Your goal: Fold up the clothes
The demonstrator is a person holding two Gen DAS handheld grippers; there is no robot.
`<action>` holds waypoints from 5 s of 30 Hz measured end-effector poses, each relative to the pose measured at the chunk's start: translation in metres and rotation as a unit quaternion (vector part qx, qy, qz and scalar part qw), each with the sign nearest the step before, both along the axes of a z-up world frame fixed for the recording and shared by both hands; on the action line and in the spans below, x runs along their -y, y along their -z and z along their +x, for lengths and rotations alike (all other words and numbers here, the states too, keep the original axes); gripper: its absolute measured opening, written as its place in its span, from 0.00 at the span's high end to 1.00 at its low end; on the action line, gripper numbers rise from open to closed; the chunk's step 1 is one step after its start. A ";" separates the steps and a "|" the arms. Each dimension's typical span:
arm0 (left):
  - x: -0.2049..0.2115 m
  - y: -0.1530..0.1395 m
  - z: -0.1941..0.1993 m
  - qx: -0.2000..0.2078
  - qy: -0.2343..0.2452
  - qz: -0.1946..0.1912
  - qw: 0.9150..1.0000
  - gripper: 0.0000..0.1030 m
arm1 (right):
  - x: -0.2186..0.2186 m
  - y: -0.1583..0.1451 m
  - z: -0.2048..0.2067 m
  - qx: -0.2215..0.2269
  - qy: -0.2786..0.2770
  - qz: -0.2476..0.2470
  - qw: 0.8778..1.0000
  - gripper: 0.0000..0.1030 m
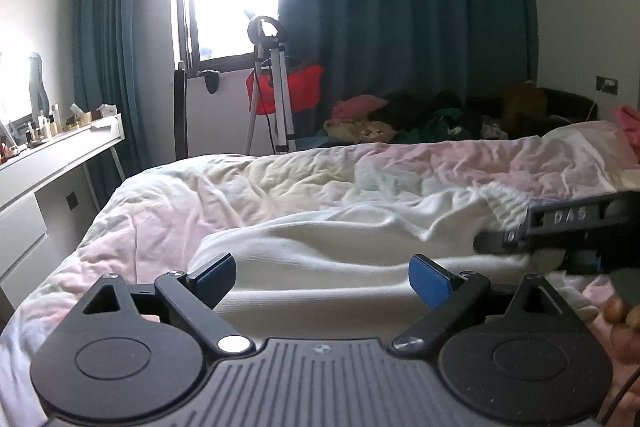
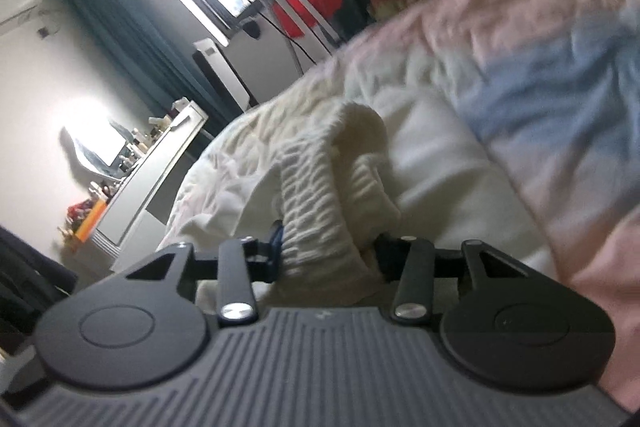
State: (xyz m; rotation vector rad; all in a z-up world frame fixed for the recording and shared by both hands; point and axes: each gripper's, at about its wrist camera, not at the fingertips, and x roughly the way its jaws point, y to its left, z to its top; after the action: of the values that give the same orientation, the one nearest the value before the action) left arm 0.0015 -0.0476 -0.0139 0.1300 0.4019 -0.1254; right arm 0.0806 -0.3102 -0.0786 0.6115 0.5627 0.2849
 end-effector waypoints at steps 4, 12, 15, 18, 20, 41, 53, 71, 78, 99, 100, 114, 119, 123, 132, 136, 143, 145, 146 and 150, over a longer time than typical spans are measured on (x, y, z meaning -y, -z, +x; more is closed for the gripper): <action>-0.005 0.002 0.001 -0.011 -0.003 -0.020 1.000 0.08 | 0.004 -0.019 -0.011 0.055 0.002 -0.003 0.999 0.57; -0.023 0.006 0.004 -0.048 -0.011 -0.082 0.995 0.07 | 0.049 -0.025 -0.019 0.041 0.128 -0.049 0.990 0.54; -0.030 0.007 0.006 -0.061 -0.014 -0.105 0.992 0.07 | 0.071 0.002 -0.010 -0.052 0.141 0.012 0.989 0.52; -0.036 0.009 0.007 -0.074 -0.017 -0.129 0.989 0.07 | 0.080 0.015 -0.003 -0.094 0.126 0.061 0.986 0.33; -0.041 0.010 0.008 -0.083 -0.019 -0.144 0.986 0.07 | 0.078 0.020 0.003 -0.111 0.109 0.069 0.985 0.24; -0.124 0.067 0.051 -0.245 -0.096 -0.402 0.877 0.06 | 0.063 0.044 0.019 -0.131 0.036 0.094 0.986 0.29; -0.131 0.078 0.050 -0.264 -0.093 -0.448 0.849 0.31 | 0.065 0.006 -0.005 -0.023 0.069 0.116 0.991 0.70; 0.104 -0.060 0.222 -0.194 0.084 -0.436 0.875 0.67 | 0.247 -0.105 0.048 0.145 0.197 0.157 0.957 0.71; 0.290 -0.056 0.328 -0.168 0.147 -0.362 0.905 0.67 | 0.369 -0.099 0.100 0.121 0.304 0.104 0.939 0.71; 0.318 0.068 0.282 -0.167 0.250 -0.115 0.947 0.51 | 0.358 0.046 0.040 -0.086 0.387 0.144 0.907 0.58; 0.316 0.059 0.277 -0.169 0.242 -0.110 0.949 0.51 | 0.355 0.036 0.034 -0.093 0.386 0.135 0.908 0.58; 0.261 -0.121 0.123 -0.064 0.258 -0.064 0.962 0.20 | 0.253 -0.129 -0.054 -0.048 0.307 -0.096 0.946 0.58; 0.226 -0.160 0.051 -0.017 0.263 -0.054 0.963 0.00 | 0.211 -0.181 -0.099 0.005 0.286 -0.143 0.947 0.11; 0.197 -0.175 0.004 0.003 0.248 -0.047 0.968 0.00 | 0.178 -0.205 -0.134 0.048 0.277 -0.173 0.944 0.09; 0.148 -0.155 -0.072 0.024 0.227 -0.073 0.971 0.00 | 0.131 -0.189 -0.180 0.092 0.281 -0.204 0.933 0.09; 0.137 -0.141 -0.080 0.023 0.221 -0.084 0.971 0.00 | 0.126 -0.165 -0.177 0.093 0.286 -0.217 0.929 0.09; 0.135 -0.121 -0.072 0.027 0.213 -0.066 0.974 0.00 | 0.120 -0.130 -0.160 0.079 0.287 -0.235 0.925 0.09; 0.135 -0.115 -0.067 0.023 0.212 -0.067 0.975 0.00 | 0.118 -0.127 -0.155 0.085 0.285 -0.245 0.923 0.09; 0.135 -0.112 -0.064 0.021 0.212 -0.068 0.975 0.00 | 0.116 -0.125 -0.151 0.083 0.281 -0.250 0.923 0.09; 0.135 -0.098 -0.055 0.014 0.210 -0.070 0.975 0.00 | 0.110 -0.110 -0.138 0.077 0.285 -0.262 0.919 0.09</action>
State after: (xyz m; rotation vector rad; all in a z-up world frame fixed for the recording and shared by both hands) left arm -0.0532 -0.1822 0.0844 0.0756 0.3326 -0.5673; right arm -0.0573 -0.4204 0.0319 0.2055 0.2679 -0.3642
